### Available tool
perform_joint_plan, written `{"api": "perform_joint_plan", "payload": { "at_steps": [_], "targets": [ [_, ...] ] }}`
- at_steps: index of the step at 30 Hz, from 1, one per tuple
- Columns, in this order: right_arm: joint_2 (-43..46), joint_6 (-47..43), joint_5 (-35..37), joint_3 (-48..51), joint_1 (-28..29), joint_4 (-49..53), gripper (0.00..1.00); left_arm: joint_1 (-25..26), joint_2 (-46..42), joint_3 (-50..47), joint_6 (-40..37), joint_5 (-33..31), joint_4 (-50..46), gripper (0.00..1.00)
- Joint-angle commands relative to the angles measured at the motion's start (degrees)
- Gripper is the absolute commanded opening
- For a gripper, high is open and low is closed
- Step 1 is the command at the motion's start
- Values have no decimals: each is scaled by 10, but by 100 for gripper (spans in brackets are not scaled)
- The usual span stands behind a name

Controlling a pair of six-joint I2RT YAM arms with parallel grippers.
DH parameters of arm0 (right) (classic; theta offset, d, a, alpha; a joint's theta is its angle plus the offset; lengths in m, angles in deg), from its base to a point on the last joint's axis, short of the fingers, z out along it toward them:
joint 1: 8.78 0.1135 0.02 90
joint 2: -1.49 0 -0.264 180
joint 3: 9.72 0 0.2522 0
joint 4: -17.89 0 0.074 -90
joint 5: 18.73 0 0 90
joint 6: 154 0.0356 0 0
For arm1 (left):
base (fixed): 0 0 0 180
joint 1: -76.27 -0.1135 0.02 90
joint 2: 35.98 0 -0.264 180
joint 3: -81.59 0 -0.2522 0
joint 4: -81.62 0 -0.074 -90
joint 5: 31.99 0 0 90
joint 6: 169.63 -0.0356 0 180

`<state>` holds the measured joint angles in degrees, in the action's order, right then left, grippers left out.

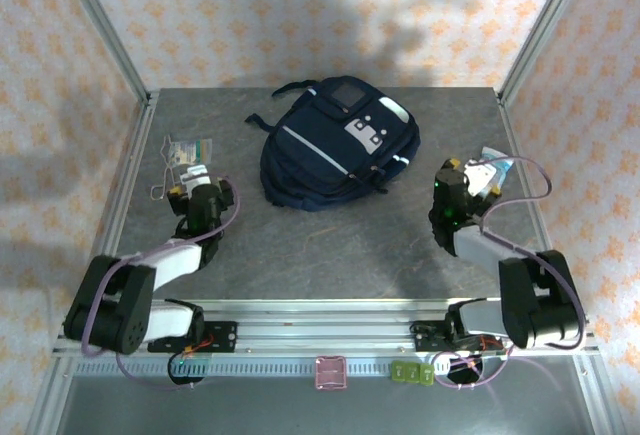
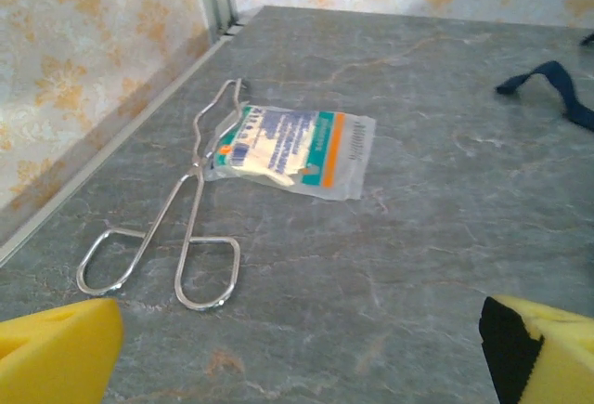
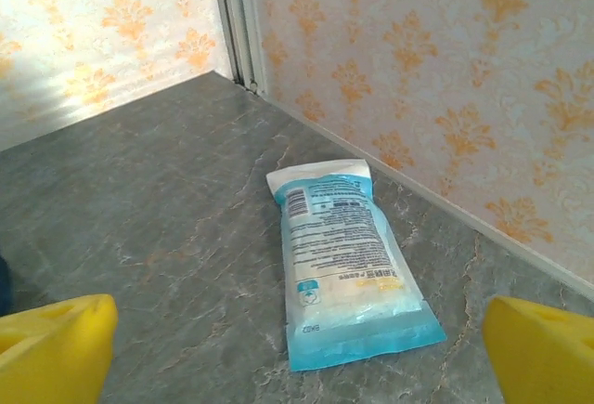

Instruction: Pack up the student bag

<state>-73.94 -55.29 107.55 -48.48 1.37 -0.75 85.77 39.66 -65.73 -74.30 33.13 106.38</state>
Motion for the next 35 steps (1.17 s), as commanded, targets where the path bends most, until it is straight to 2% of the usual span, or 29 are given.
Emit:
{"api": "perform_joint_plan", "payload": {
  "at_steps": [1, 4, 5, 7, 8, 9, 10, 11, 13, 14, 15, 16, 17, 18, 20, 21, 23, 25, 27, 35],
  "targets": [
    [-30, -19, -5, 42, -8, -148, 100, -6, 51, -22, -48, -25, 230, 99],
    [-51, -40, -41, 75, -12, -238, 100, -7, 74, -11, -57, -34, 237, 100],
    [-50, -45, -53, 74, -14, -237, 100, -8, 86, -24, -68, -21, 290, 100],
    [-70, -58, -70, 102, -21, -323, 100, -12, 116, -39, -80, -18, 349, 100],
    [-81, -58, -87, 109, -32, -348, 100, -12, 108, -32, -69, -14, 312, 100],
    [-81, -55, -97, 102, -36, -331, 100, -16, 100, -24, -59, -7, 286, 100],
    [-75, -56, -128, 94, -39, -305, 100, -20, 106, -28, -63, 4, 307, 100],
    [-83, -75, -162, 105, -41, -340, 100, -21, 112, -30, -69, 9, 320, 100],
    [-106, -105, -249, 128, -45, -394, 100, -33, 104, -22, -55, 39, 284, 100],
    [-130, -107, -240, 144, -47, -464, 100, -44, 104, -28, -53, 67, 299, 100],
    [-132, -97, -220, 147, -48, -467, 100, -56, 100, -46, -45, 98, 319, 100],
    [-111, -83, -218, 129, -51, -393, 100, -74, 108, -78, -32, 137, 377, 100],
    [-112, -83, -224, 126, -55, -395, 100, -80, 138, -113, -35, 135, 499, 100],
    [-125, -87, -223, 136, -55, -434, 100, -84, 145, -128, -30, 127, 527, 100],
    [-109, -81, -225, 125, -56, -387, 100, -84, 104, -94, -8, 109, 388, 100],
    [-117, -86, -223, 132, -56, -415, 100, -84, 115, -76, -9, 101, 378, 100],
    [-111, -82, -225, 127, -56, -392, 100, -73, 131, -82, -28, 88, 413, 99],
    [-115, -85, -224, 130, -56, -405, 100, -73, 122, -75, -21, 87, 384, 99],
    [-117, -87, -225, 130, -56, -408, 100, -73, 130, -80, -27, 86, 410, 99],
    [-114, -85, -231, 128, -58, -400, 100, -71, 128, -78, -29, 86, 403, 99]
  ]
}}
